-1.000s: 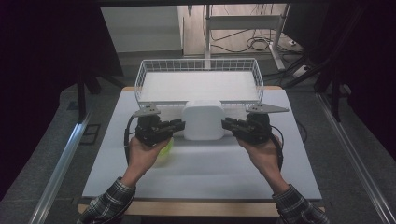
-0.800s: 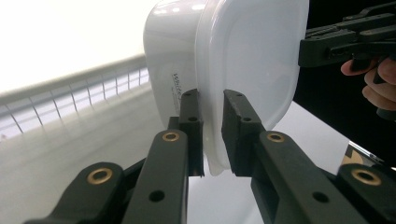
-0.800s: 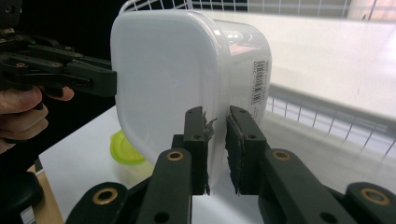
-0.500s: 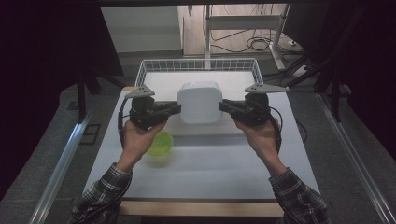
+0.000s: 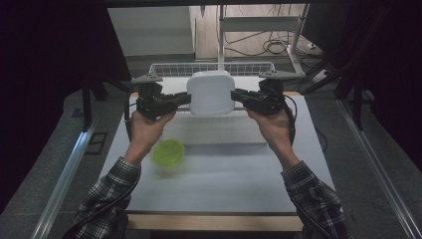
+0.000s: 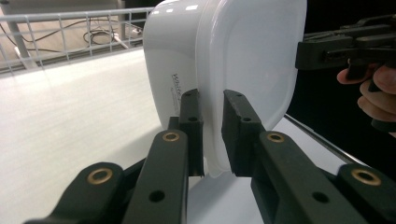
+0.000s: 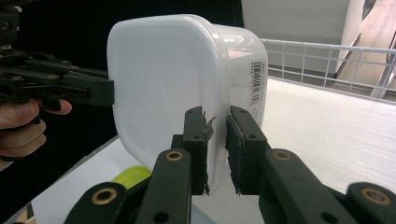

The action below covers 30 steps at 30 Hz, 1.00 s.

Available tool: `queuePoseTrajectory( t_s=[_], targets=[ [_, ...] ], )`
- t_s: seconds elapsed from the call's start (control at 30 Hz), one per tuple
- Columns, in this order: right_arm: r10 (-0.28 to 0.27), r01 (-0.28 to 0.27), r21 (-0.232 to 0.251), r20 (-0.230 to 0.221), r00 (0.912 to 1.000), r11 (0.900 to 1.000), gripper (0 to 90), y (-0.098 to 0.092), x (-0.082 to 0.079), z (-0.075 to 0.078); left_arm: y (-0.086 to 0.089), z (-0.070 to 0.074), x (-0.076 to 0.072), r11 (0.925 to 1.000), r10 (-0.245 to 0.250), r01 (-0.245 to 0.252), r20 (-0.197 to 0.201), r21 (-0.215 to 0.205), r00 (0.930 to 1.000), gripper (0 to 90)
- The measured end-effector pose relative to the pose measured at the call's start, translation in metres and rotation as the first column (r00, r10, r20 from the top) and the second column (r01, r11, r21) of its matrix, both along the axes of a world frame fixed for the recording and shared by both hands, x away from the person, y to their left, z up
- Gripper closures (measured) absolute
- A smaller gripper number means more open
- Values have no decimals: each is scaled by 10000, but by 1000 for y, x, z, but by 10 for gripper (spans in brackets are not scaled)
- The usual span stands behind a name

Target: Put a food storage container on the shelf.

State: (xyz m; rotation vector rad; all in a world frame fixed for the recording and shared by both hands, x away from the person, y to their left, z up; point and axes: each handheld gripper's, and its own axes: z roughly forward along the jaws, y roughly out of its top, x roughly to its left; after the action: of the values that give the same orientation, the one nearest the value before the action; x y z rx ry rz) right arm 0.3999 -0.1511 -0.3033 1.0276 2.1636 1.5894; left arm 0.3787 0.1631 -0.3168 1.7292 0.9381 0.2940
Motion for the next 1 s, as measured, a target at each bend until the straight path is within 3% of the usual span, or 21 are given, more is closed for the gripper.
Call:
queuePoseTrajectory(
  t_s=[0.27,0.67,1.0],
  targets=[
    [-187,188,15,-332,9993,9998,774,1,19,-3,-1,3,17,9999,25,-22,-196,162,9998,792],
    [-65,97,523,-613,9981,9986,742,2,34,-8,2,-4,32,9995,30,-39,-289,-320,9996,743],
    [-281,299,369,-500,9984,9989,648,10,45,-6,0,-5,43,9986,176,-189,-266,-486,9995,654]
  ],
)
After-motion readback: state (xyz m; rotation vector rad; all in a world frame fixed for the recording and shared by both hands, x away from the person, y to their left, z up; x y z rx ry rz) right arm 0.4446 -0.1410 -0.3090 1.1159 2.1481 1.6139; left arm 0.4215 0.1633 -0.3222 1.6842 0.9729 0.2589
